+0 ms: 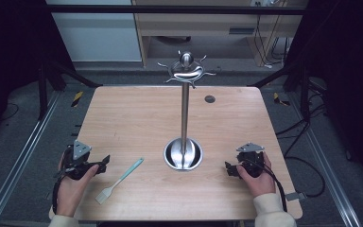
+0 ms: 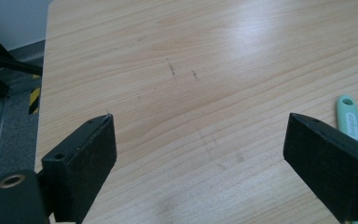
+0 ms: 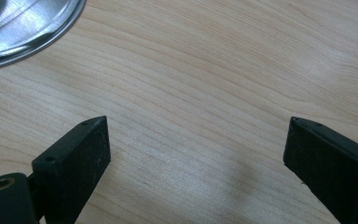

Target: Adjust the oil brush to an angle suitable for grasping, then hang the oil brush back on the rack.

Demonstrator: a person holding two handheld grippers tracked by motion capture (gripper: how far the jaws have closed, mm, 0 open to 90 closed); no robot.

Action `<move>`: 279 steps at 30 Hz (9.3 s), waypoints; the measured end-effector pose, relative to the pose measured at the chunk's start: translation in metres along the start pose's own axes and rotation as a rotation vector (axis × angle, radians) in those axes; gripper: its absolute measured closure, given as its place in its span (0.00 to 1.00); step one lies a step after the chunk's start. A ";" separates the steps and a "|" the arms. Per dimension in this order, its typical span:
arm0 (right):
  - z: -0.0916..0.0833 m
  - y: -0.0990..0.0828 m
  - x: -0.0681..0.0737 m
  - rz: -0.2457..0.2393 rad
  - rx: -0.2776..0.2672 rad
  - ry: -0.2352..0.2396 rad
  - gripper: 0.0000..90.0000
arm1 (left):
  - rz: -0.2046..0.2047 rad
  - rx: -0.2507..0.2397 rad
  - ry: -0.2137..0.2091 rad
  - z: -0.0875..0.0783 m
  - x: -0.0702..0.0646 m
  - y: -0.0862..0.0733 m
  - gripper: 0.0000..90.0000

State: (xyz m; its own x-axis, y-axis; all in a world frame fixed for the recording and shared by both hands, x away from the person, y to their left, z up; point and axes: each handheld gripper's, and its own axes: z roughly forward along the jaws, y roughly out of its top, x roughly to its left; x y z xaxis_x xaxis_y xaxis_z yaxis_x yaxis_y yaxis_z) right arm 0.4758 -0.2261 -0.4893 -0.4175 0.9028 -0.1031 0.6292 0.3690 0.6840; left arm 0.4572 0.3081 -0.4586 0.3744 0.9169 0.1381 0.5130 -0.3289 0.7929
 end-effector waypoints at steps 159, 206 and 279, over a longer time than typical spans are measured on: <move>0.002 0.000 0.003 -0.012 0.014 0.015 0.09 | 0.337 0.580 -0.352 0.017 -0.072 0.035 0.91; 0.003 0.000 0.002 -0.006 0.017 0.011 0.09 | 0.289 0.181 -0.365 -0.043 -0.077 0.081 0.91; 0.001 0.000 0.002 -0.008 0.010 0.008 0.09 | 0.204 -0.247 -0.321 -0.096 -0.076 0.141 0.91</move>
State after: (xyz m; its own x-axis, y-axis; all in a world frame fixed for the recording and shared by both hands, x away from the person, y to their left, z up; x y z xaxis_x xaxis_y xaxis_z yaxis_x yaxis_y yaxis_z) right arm 0.4760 -0.2244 -0.4904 -0.4271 0.8983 -0.1027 0.6323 0.3780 0.6762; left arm 0.4265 0.2134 -0.3000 0.6890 0.7099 0.1459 0.2188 -0.3957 0.8919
